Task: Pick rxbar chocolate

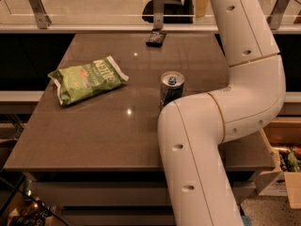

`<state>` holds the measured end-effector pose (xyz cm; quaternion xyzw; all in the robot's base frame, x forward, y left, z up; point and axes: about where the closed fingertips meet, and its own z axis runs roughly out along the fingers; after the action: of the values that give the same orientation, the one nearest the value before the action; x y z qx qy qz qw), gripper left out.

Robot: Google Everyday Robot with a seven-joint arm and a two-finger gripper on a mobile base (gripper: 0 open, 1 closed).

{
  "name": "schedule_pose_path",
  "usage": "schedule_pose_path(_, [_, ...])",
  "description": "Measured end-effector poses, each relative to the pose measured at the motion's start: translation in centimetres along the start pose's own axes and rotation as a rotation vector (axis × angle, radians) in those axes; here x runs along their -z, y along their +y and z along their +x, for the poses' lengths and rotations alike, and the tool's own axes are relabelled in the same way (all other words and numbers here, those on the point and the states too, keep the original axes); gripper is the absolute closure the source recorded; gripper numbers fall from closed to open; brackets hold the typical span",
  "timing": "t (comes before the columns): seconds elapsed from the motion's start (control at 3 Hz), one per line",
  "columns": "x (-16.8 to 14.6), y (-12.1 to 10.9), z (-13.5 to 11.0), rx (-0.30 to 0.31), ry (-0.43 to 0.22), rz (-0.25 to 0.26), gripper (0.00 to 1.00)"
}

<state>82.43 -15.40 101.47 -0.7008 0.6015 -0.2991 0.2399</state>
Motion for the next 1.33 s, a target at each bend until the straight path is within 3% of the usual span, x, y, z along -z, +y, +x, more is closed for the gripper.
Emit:
schedule_pose_path(0.33, [-0.8, 0.1, -0.2, 0.038, 0.050, -0.017, 0.00])
schedule_pose_path(0.67, [-0.8, 0.1, -0.2, 0.038, 0.050, -0.017, 0.00])
schedule_pose_path(1.0, [-1.4, 0.8, -0.3, 0.041, 0.046, -0.051, 0.00])
schedule_pose_path(1.33, [-1.8, 2.5, -0.6, 0.027, 0.031, -0.135, 0.00])
